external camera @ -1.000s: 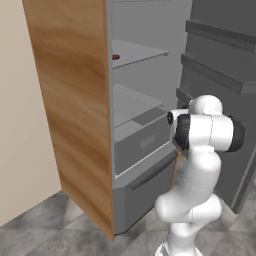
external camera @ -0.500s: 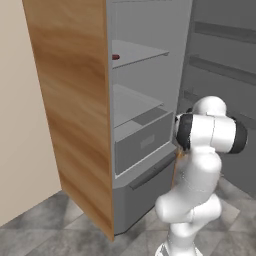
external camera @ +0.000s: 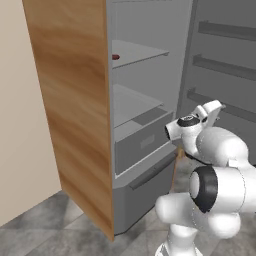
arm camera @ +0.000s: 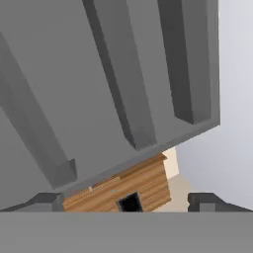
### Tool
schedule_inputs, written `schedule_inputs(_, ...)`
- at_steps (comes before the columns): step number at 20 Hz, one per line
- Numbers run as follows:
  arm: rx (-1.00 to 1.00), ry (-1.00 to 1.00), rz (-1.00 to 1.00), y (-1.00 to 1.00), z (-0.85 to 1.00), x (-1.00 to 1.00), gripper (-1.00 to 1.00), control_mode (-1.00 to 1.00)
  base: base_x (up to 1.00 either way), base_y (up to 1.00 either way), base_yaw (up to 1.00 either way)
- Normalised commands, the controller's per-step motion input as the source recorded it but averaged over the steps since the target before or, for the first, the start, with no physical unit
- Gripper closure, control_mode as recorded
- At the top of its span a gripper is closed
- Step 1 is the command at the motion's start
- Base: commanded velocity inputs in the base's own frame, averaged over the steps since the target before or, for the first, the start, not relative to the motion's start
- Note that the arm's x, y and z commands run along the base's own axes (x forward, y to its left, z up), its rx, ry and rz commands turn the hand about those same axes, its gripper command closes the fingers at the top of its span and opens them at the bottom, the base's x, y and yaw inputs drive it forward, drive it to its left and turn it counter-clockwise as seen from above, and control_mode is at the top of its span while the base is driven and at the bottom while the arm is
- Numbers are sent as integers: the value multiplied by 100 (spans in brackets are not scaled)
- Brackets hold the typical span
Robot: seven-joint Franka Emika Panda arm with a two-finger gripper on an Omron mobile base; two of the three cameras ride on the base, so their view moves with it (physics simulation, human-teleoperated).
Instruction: Move the hot dog bun to the plate on the dining table and place the condiment next to that plate. Then navigate to the fridge and take the sausage and place it on the plate as well.
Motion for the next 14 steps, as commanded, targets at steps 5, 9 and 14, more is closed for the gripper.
schedule_inputs(5, 22, 0, 14, 100, 93, -72, -100, -100, 0, 0, 0)
schedule_inputs(9, 55, 18, 17, 89, 55, -43, -100, -100, 0, 0, 0)
schedule_inputs(14, 75, 16, 22, 49, 25, -45, -100, -100, 0, 0, 0)
